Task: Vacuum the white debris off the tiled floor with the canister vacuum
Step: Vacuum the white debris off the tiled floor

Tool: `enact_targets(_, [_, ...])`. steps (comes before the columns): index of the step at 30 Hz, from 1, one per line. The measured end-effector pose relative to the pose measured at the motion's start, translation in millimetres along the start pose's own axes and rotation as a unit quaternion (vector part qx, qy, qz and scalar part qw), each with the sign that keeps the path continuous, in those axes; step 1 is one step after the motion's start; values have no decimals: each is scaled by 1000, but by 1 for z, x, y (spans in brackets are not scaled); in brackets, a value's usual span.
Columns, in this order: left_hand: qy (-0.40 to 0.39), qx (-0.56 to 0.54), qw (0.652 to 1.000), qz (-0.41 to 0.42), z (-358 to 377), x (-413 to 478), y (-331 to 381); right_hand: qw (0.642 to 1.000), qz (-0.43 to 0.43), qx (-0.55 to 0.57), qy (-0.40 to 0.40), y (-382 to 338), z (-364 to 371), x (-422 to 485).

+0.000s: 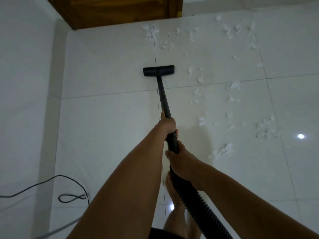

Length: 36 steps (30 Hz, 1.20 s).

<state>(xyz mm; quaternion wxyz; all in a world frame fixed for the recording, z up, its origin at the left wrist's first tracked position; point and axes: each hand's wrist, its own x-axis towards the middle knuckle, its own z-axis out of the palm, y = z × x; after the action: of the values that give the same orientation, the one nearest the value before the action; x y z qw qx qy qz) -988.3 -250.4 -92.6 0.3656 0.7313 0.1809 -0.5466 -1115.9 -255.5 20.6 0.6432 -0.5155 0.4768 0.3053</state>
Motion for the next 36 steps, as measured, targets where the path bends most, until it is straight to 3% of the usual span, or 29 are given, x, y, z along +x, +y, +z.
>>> enact_targets(11, [2, 39, 999, 10, -39, 30, 87, 999, 6, 36, -17, -92, 0, 33])
enact_targets(36, [13, 52, 998, 22, -59, 107, 211, 999, -2, 31, -17, -199, -39, 119])
